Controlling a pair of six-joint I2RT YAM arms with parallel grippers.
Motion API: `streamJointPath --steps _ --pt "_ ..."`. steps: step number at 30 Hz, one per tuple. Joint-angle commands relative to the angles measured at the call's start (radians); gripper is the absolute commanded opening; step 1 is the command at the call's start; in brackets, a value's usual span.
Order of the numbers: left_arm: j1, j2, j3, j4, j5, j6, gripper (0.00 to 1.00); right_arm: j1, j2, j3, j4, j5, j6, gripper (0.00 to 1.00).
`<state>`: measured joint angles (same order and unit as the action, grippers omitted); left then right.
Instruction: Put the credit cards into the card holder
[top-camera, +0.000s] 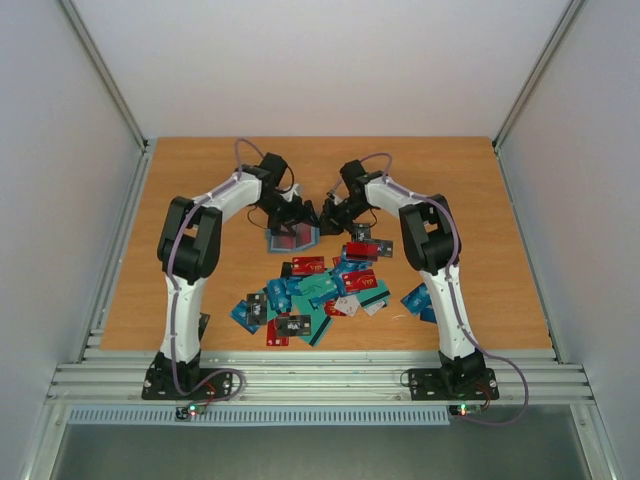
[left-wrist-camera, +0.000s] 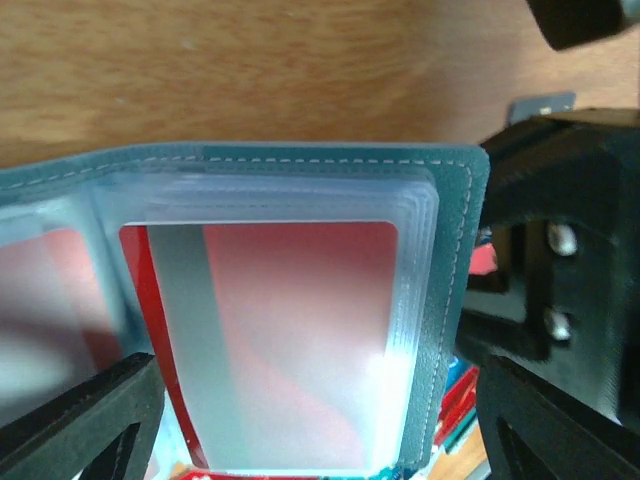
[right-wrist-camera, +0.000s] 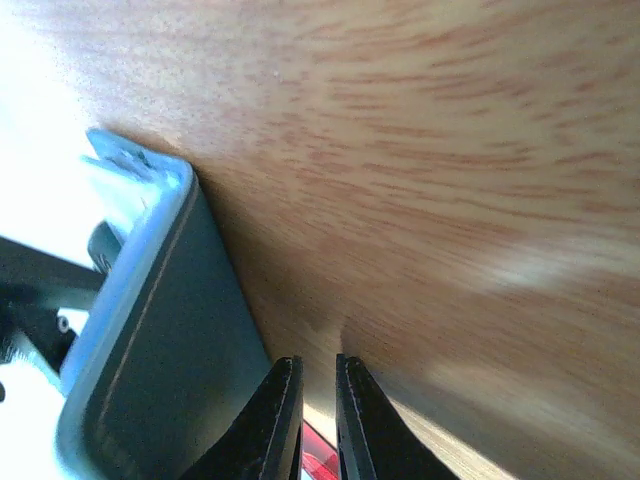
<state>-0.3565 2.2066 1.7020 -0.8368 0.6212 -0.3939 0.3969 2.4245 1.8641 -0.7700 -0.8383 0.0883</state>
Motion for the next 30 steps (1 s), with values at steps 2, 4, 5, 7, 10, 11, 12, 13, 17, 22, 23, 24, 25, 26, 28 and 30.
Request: streamJointPath --steps 2,4,5,7,10,11,12,13,17,22,23,24,25,26,28,30 --pt "-0.001 -0.097 0.028 -0.034 0.035 -0.018 0.88 -0.026 -0.024 0.003 0.001 0.044 -0.009 0.12" --pt "0.009 -0.118 0.04 -0.061 0.012 0.002 0.89 -0.034 -0.035 -0.003 0.003 0.041 -0.01 0.12" --pt "0.016 -0.129 0.043 -0.076 -0.015 0.015 0.9 -0.037 -0.038 -0.007 0.004 0.04 -0.011 0.12" --pt "0.034 -0.15 0.043 -0.097 -0.047 0.039 0.91 -0.043 -0.046 -0.015 0.005 0.034 -0.013 0.12" --pt "0.053 -0.167 0.031 -0.126 -0.102 0.083 0.93 -0.047 -0.052 -0.026 0.005 0.025 -0.019 0.13" --pt "0.058 -0.167 0.027 -0.136 -0.111 0.097 0.93 -0.047 -0.053 -0.031 0.006 0.025 -0.02 0.13" --pt "0.062 -0.167 0.02 -0.138 -0.124 0.116 0.93 -0.048 -0.056 -0.034 0.008 0.025 -0.02 0.13" --pt "0.065 -0.169 0.002 -0.134 -0.132 0.136 0.93 -0.049 -0.057 -0.04 0.011 0.024 -0.02 0.13" --pt "0.065 -0.179 -0.026 -0.13 -0.219 0.197 0.89 -0.049 -0.052 -0.043 0.012 0.01 -0.016 0.13" --pt "0.033 -0.192 -0.043 -0.117 -0.42 0.273 0.89 -0.049 -0.05 -0.045 0.016 0.004 -0.01 0.13" --pt "0.026 -0.187 -0.043 -0.115 -0.454 0.283 0.88 -0.049 -0.05 -0.045 0.017 0.004 -0.009 0.13" --pt "0.019 -0.183 -0.044 -0.113 -0.478 0.29 0.87 -0.049 -0.05 -0.046 0.016 0.004 -0.009 0.13" --pt "0.012 -0.182 -0.047 -0.107 -0.495 0.291 0.86 -0.049 -0.051 -0.046 0.015 0.004 -0.009 0.13" --pt "0.004 -0.183 -0.054 -0.097 -0.516 0.291 0.85 -0.049 -0.053 -0.046 0.014 0.005 -0.01 0.13" --pt "-0.019 -0.184 -0.064 -0.084 -0.546 0.295 0.83 -0.049 -0.052 -0.047 0.01 0.007 -0.013 0.13" --pt "-0.047 -0.182 -0.074 -0.068 -0.591 0.301 0.81 -0.049 -0.051 -0.048 0.005 0.007 -0.016 0.13"
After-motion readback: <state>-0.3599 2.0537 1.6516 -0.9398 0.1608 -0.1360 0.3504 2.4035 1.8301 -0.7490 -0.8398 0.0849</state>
